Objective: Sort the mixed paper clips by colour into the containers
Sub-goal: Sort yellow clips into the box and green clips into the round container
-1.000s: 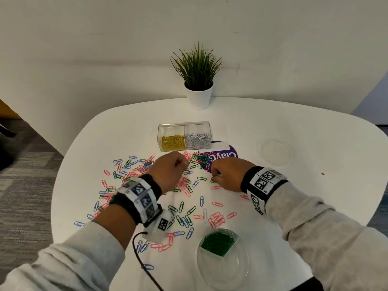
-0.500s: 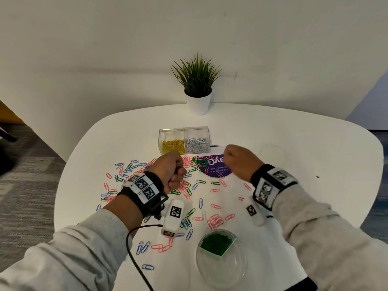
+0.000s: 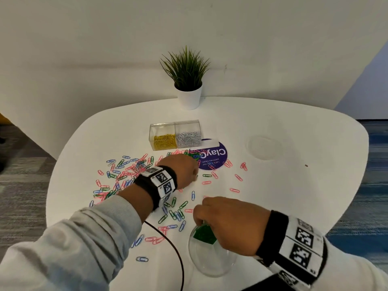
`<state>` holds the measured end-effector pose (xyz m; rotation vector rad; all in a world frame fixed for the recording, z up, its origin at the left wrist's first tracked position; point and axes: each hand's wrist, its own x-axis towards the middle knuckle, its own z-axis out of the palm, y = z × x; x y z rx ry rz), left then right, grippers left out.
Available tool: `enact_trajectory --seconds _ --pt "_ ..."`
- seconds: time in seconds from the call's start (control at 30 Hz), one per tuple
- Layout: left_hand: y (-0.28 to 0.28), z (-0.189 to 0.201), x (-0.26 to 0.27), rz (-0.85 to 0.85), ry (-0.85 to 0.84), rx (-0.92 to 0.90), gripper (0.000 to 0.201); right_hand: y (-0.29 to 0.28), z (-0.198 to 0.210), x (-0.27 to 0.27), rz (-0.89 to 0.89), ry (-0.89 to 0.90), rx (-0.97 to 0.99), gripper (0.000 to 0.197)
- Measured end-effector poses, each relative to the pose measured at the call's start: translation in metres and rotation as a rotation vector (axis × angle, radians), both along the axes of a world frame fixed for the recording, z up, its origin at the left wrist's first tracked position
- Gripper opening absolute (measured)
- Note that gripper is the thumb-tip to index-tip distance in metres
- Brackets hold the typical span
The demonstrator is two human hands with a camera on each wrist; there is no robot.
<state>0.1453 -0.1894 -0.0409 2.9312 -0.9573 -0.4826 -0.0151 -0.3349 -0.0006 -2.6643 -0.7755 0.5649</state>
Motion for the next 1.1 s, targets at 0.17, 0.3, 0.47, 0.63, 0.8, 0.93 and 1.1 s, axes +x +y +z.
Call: enact_trajectory --seconds 0.17,0.3,0.47,0.63,0.8,0.93,1.1 --pt "0.000 0.004 -0.011 -0.086 -0.055 0.098 0.019 -0.003 -0.010 -0.012 0.026 -0.062 -0.001 0.038" --pt "0.016 0.029 -0.023 -0.046 0.040 -0.103 0.007 -0.021 0.004 -0.015 -0.041 -0.105 0.116 0.039" --pt "0.021 0.060 -0.087 -0.312 0.112 -0.288 0.006 -0.048 -0.003 -0.009 -0.248 0.033 0.094 0.029" --pt "0.019 0.030 -0.130 -0.531 0.030 -0.265 0.019 -0.040 -0.022 -0.014 -0.276 0.203 0.152 0.013" --pt "0.031 0.018 -0.142 -0.576 -0.052 -0.277 0.010 -0.038 -0.027 -0.014 -0.300 0.265 0.186 0.022" --pt "0.040 0.020 -0.153 -0.563 -0.033 -0.206 0.026 -0.034 -0.024 -0.017 -0.328 0.376 0.264 0.023" --pt "0.064 0.034 -0.137 -0.294 -0.099 -0.507 0.017 -0.038 -0.017 0.030 -0.329 0.099 0.208 0.014"
